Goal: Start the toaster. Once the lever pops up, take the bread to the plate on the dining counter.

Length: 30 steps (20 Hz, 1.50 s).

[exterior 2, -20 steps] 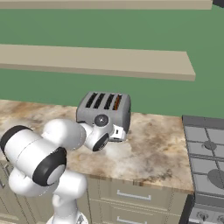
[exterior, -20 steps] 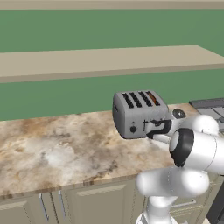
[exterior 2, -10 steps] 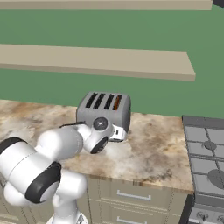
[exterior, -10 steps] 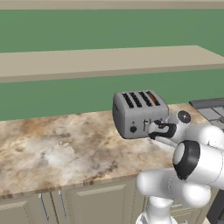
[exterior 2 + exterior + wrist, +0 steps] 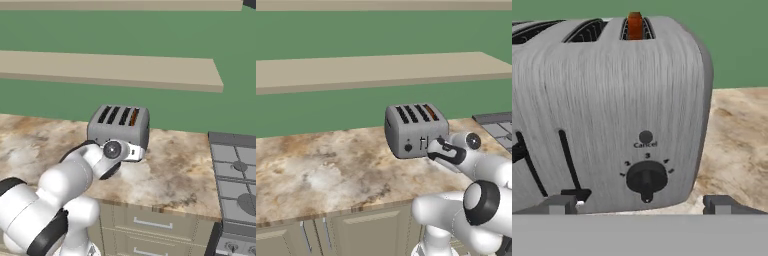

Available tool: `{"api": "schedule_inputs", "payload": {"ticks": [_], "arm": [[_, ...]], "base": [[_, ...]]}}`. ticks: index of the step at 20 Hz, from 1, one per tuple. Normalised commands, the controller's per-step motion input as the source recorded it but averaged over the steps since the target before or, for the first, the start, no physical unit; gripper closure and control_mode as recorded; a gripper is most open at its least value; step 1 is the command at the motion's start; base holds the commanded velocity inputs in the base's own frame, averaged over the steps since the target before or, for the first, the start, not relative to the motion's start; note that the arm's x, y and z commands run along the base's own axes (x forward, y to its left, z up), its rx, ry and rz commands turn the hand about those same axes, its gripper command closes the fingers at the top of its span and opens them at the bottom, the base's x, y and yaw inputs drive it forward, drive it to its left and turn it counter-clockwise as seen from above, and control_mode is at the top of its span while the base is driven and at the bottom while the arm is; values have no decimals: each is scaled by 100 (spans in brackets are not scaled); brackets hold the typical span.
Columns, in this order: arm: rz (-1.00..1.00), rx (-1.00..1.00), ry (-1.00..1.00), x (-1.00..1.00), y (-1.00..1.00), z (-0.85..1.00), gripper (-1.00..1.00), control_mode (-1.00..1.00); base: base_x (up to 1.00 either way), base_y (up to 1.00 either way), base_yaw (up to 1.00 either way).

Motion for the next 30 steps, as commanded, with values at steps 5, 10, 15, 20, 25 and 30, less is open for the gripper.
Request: {"api": "schedule_inputs", "payload": {"ticks": [5,10,15,20,25,30], "arm": [[0,0,-14,0,0,28,-100,-100],[0,0,-3,0,0,27,-100,-100],[0,0,-4,0,1,24,-100,-100],[0,0,-5,0,9,29,-100,-100],[0,0,-1,0,4,27,-100,-100],[0,0,0,6,2,25,-100,-100]], "base": [[0,0,0],[0,0,0],[0,0,0],[0,0,0],[0,0,0],[0,0,0]]}}
